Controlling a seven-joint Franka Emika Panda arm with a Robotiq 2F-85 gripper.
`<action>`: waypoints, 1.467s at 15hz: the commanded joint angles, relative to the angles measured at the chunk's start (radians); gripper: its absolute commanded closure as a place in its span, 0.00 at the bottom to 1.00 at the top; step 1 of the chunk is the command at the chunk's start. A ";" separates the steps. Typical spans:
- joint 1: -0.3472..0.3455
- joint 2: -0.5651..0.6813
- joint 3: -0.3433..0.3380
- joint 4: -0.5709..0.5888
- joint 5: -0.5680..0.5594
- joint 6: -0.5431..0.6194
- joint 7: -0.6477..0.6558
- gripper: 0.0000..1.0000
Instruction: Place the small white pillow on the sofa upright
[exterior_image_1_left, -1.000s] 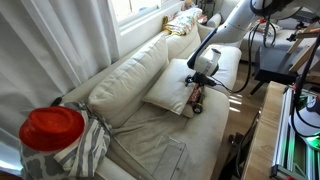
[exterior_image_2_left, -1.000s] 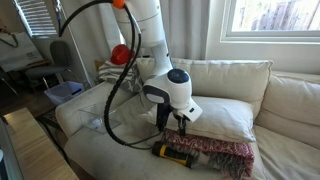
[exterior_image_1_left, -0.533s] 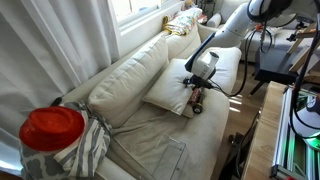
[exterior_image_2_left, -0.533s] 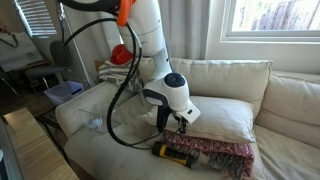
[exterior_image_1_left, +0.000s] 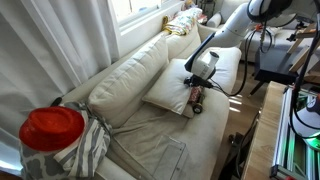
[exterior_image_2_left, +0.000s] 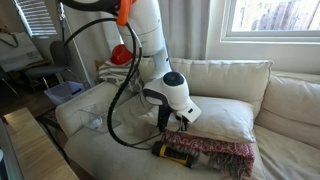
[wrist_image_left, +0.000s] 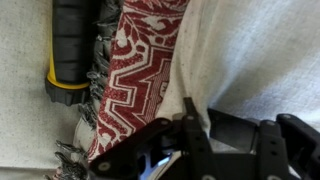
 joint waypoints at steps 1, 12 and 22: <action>-0.005 -0.037 0.005 -0.033 0.011 0.043 0.000 0.98; 0.002 -0.370 0.076 -0.282 0.012 0.071 -0.006 0.98; 0.225 -0.401 0.010 -0.135 0.124 0.030 0.189 0.98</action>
